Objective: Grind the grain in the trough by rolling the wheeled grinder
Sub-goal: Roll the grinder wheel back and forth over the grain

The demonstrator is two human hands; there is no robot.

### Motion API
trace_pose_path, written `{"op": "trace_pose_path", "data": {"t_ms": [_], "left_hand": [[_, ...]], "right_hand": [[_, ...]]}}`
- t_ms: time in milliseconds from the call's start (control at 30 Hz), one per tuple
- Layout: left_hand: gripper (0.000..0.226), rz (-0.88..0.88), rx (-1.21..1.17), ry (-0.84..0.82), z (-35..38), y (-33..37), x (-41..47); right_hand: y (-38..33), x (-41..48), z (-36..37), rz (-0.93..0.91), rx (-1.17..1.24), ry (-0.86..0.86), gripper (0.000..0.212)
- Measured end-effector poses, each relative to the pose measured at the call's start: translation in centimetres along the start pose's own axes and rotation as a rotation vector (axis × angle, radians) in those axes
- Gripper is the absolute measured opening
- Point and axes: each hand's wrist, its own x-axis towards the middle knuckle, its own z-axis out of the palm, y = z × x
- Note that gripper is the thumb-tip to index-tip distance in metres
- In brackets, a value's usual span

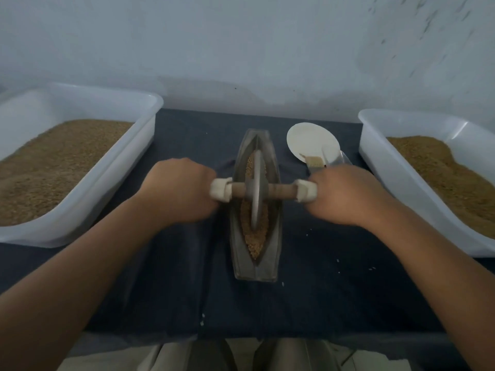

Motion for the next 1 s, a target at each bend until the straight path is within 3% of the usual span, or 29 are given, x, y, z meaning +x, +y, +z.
{"op": "trace_pose_path", "data": {"t_ms": [133,333,500,700,767,867,1000], "left_hand": [[0.036,0.029,0.040,0.063,0.2,0.1,-1.4],[0.034,-0.077,0.048,-0.017,-0.6,0.4,6.6],[0.030,-0.020,0.074,-0.015,-1.2,0.8,4.6],[0.040,0.013,0.060,0.089,0.4,0.3,-1.7],[0.038,-0.025,0.028,0.021,0.4,0.3,0.4],[0.035,-0.105,-0.035,-0.062,0.3,0.0,5.1],[0.029,-0.098,-0.030,-0.056,-0.2,0.2,6.8]], "right_hand": [[0.2,-1.1,0.1,-0.014,0.054,-0.077,0.046],[0.9,5.4,3.5,0.194,-0.074,0.171,0.044],[0.5,3.5,2.2,0.164,-0.020,0.050,0.058],[0.3,-0.3,-0.9,0.038,0.112,-0.272,0.030],[0.2,1.3,-0.6,0.081,0.081,-0.209,0.030],[0.3,5.1,0.7,0.150,-0.064,0.050,0.035],[0.6,6.8,1.3,0.201,-0.095,0.037,0.044]]}}
